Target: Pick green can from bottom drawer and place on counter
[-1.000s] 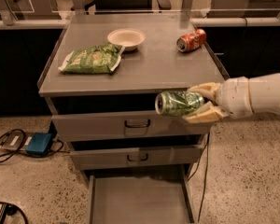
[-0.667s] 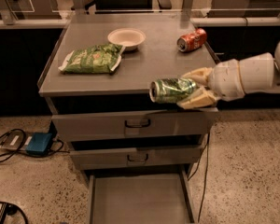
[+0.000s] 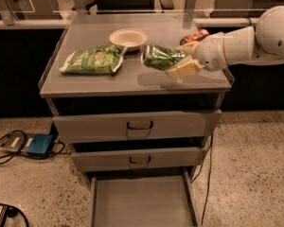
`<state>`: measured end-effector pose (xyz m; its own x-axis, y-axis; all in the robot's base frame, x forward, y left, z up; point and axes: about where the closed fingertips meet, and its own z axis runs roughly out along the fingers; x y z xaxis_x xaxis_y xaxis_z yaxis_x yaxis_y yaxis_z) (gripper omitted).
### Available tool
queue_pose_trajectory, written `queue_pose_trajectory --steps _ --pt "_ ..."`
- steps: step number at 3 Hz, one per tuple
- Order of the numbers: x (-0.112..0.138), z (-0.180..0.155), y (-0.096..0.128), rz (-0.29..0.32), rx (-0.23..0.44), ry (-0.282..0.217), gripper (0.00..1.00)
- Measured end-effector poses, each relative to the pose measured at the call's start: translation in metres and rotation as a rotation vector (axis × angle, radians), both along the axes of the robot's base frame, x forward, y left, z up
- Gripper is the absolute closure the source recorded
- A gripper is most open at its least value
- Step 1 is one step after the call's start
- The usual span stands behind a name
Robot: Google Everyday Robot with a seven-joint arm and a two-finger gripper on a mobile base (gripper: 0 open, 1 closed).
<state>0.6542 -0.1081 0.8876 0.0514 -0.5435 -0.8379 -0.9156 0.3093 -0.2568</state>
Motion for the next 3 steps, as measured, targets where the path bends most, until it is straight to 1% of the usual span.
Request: queue_pose_trajectory --steps 1,2,3 --pt "0.0289 0.0078 0.0067 -0.119 0.085 -0.009 1.0" --pt "0.0297 0.008 0.0068 -0.121 0.085 -0.012 1.0" --pt "0.031 0.0008 0.0072 -0.121 0.072 -0.002 1.0"
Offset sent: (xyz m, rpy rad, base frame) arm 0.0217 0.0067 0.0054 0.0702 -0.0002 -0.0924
